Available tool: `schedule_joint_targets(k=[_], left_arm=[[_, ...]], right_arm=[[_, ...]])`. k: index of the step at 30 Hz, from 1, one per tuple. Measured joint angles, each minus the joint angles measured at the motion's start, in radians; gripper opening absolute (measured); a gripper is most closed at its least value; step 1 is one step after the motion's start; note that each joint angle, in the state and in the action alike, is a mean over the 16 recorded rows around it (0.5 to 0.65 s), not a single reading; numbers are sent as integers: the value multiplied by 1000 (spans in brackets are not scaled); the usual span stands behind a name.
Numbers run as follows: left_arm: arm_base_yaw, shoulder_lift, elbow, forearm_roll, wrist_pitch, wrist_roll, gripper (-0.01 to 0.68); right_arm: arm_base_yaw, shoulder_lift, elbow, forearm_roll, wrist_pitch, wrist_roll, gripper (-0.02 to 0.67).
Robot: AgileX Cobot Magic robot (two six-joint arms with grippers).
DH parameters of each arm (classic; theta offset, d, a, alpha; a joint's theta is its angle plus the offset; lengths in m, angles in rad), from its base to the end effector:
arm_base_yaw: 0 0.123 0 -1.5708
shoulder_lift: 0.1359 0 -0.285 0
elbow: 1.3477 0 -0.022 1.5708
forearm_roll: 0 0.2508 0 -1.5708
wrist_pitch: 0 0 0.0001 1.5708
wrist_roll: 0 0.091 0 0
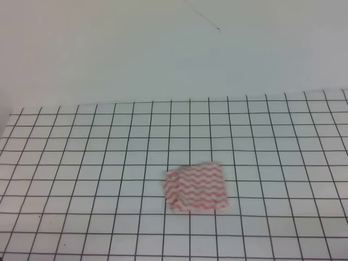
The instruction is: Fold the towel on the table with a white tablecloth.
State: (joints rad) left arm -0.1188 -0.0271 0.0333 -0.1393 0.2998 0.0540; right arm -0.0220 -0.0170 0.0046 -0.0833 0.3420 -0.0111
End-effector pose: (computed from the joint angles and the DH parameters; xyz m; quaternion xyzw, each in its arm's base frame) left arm 0.0528 -0.0101 0.1766 0.0283 0.7787 -0.0778 0.6220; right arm 0.0526 -0.0037 0.1818 -0.0180 0.7868 -0.0454 0.6152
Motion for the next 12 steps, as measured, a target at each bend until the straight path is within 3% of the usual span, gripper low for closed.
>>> schedule_joint_targets(k=[12], left_arm=[[0, 0, 0, 0, 0, 0, 0]], right_arm=[[1, 0, 0, 0, 1, 1, -1]])
